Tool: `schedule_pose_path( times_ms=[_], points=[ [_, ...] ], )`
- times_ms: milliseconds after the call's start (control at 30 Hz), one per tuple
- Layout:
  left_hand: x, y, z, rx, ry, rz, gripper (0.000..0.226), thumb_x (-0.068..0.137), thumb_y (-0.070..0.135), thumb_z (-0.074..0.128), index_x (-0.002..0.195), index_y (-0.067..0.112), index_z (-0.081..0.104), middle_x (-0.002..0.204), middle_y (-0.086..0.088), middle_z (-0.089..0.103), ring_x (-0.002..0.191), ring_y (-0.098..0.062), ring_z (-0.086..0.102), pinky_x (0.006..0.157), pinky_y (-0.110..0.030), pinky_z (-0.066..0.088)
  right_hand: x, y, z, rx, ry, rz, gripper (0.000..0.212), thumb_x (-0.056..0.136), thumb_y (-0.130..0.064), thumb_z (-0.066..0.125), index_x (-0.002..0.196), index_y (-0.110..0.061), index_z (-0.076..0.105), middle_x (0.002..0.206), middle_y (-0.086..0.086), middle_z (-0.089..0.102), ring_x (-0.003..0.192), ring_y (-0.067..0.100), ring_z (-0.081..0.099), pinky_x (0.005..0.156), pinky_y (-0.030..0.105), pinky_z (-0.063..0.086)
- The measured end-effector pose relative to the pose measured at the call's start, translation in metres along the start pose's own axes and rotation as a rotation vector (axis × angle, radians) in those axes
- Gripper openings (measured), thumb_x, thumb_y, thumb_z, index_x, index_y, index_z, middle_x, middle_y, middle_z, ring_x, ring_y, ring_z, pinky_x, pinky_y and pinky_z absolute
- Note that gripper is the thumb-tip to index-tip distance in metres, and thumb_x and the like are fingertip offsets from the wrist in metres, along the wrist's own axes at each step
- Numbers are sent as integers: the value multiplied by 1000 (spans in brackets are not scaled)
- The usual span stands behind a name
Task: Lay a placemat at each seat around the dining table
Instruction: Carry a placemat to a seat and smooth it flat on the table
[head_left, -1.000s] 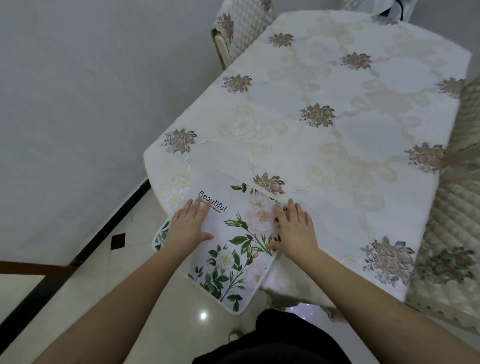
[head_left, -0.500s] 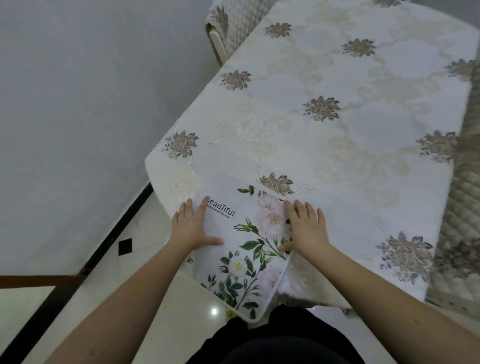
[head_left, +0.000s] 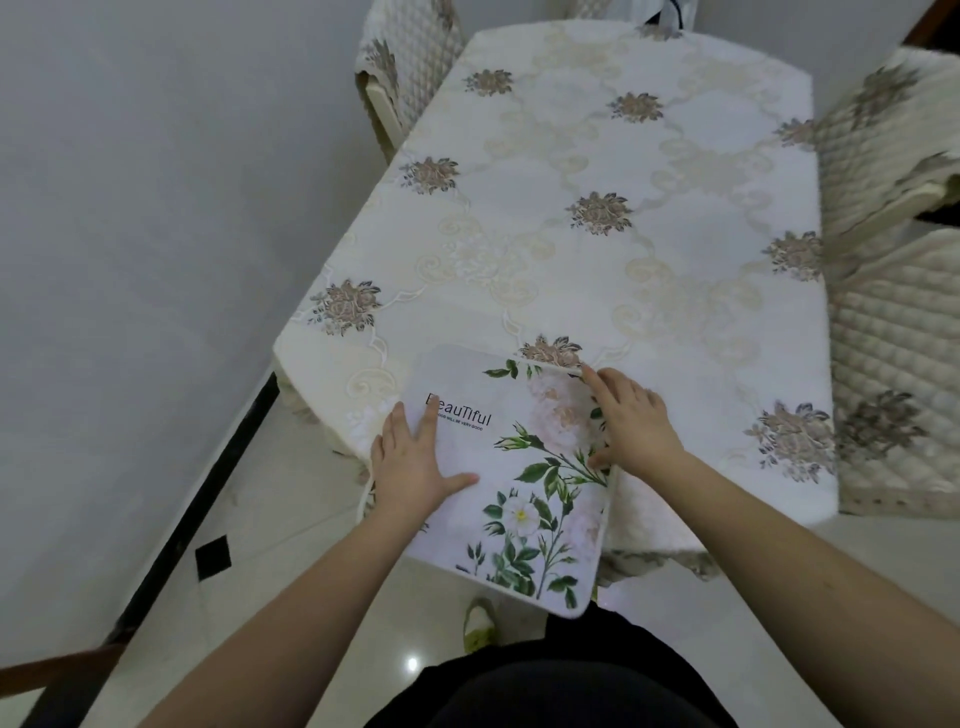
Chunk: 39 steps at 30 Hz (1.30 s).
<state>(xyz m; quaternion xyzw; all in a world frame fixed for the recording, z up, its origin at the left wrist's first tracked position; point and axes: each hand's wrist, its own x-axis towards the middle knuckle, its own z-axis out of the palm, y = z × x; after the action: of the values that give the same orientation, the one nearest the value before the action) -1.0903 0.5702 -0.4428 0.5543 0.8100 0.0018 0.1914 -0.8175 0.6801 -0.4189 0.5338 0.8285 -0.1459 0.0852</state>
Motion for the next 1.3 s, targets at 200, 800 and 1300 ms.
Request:
schedule_pose_path(
  times_ms=[200,800,1300],
  points=[
    [0,-6,-7,-40,77,71,114,72,66,74,157,38,3,163,-14,10,148,-32,16,112,-47,26,-16,-8,-9,663,182,223,104,81,-33,79,157,-29,7,151,4,20,121,21,45,97,32,44],
    [10,-24,-29,-491,13,83,87,89,25,71,157,16,19,150,-14,39,134,-32,44,103,-40,39,-92,-57,50,1134,67,485,85,86,-10,67,150,-35,17,131,2,62,109,22,63,95,43,52],
    [-15,39,-59,-676,-20,339,64,98,13,56,155,22,27,149,-4,48,129,-26,53,105,-44,45,-133,4,11,1285,369,616,68,92,-22,59,148,-43,26,138,7,57,122,24,58,98,50,51]
  ],
)
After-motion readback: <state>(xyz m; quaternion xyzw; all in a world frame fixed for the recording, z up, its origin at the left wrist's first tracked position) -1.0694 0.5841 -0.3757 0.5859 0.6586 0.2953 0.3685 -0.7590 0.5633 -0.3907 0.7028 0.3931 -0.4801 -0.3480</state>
